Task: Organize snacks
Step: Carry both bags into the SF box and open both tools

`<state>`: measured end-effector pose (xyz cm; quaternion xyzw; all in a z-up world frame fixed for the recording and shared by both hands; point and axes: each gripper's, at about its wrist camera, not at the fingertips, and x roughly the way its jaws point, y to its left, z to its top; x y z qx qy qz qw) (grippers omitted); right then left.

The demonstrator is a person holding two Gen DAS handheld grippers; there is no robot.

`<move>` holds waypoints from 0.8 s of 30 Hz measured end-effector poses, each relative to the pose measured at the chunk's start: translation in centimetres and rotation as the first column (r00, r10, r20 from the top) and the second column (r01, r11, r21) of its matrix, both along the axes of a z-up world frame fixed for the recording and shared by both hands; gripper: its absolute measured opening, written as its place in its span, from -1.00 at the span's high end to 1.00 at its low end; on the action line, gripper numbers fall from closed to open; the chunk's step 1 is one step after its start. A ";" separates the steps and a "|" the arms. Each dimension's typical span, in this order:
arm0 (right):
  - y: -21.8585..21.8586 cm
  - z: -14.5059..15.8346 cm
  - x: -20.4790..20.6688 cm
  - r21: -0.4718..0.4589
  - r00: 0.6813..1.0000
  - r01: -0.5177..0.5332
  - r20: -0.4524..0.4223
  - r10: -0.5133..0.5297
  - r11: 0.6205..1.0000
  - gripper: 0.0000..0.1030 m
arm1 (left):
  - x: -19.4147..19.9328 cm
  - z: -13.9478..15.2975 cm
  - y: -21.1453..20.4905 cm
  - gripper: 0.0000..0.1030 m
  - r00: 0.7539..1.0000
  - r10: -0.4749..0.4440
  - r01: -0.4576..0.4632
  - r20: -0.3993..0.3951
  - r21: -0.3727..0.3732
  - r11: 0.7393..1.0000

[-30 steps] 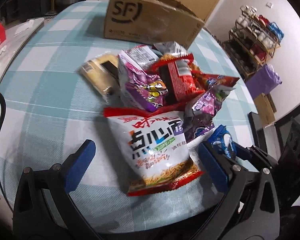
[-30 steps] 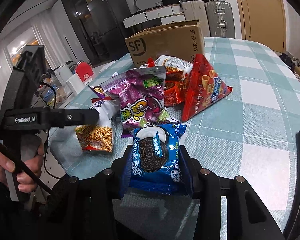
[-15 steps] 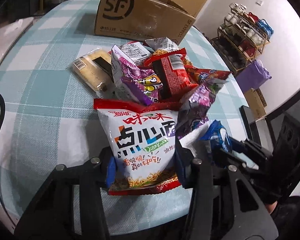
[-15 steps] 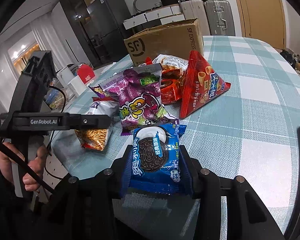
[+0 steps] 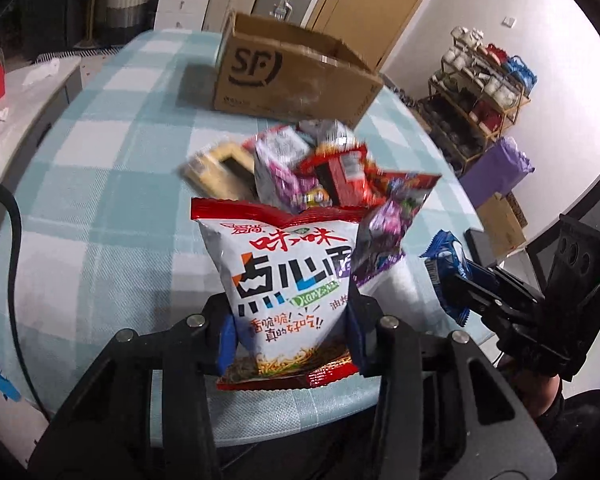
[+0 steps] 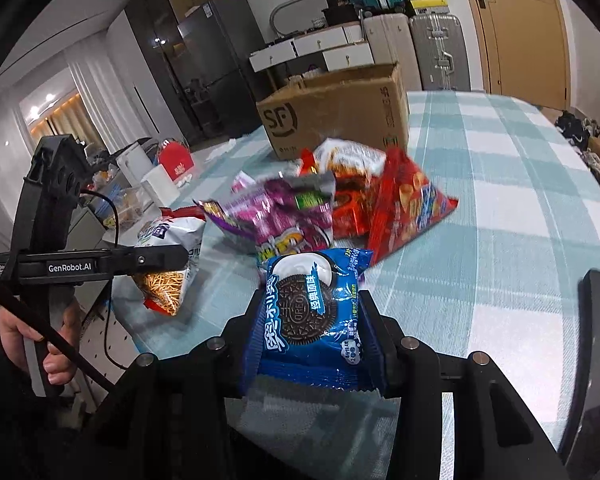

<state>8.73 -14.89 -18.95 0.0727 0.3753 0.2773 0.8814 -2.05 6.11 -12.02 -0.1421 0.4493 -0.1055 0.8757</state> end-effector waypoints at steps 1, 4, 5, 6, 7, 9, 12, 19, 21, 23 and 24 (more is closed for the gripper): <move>0.0 0.6 0.0 0.007 1.000 -0.001 0.009 0.001 1.000 0.14 | 0.0 0.5 0.2 0.22 1.000 -0.001 0.001 0.010 -0.003 1.000; -0.1 2.2 0.2 0.022 0.999 -0.002 0.037 0.001 1.000 0.14 | 0.5 2.0 0.5 0.22 0.999 -0.009 0.009 0.044 0.007 1.000; -0.2 2.9 0.3 0.030 0.999 -0.002 0.049 0.001 1.000 0.14 | 0.8 2.7 0.6 0.22 0.998 -0.016 0.015 0.057 0.014 1.000; -0.2 3.5 0.5 0.036 0.998 -0.004 0.057 0.002 0.999 0.14 | 1.2 3.4 0.8 0.22 0.997 -0.021 0.020 0.071 0.018 1.000; -0.2 4.2 0.8 0.045 0.998 -0.007 0.066 0.004 0.999 0.14 | 1.5 3.8 0.9 0.22 0.997 -0.024 0.023 0.077 0.017 1.000; -0.2 5.6 1.3 0.060 0.996 -0.012 0.087 0.007 0.998 0.14 | 2.7 5.2 1.1 0.22 0.995 -0.044 0.043 0.095 0.013 0.999; -0.2 7.8 2.6 0.077 0.993 -0.021 0.122 0.012 0.997 0.14 | 4.3 7.6 1.0 0.22 0.989 -0.079 0.072 0.122 0.060 0.996; 0.0 12.7 7.7 0.156 0.987 -0.050 0.161 0.024 0.987 0.14 | 9.0 12.7 1.3 0.22 0.978 -0.108 0.093 0.181 0.085 0.992; 0.3 13.9 9.4 0.163 0.986 -0.057 0.163 0.030 0.985 0.14 | 10.7 13.8 1.4 0.22 0.976 -0.100 0.082 0.192 0.100 0.992; 0.5 15.0 11.0 0.164 0.985 -0.057 0.167 0.029 0.985 0.14 | 12.4 14.7 1.5 0.22 0.975 -0.093 0.072 0.201 0.108 0.992; 0.6 15.7 12.0 0.165 0.985 -0.055 0.170 0.026 0.985 0.14 | 13.3 15.0 1.5 0.22 0.975 -0.093 0.071 0.202 0.110 0.991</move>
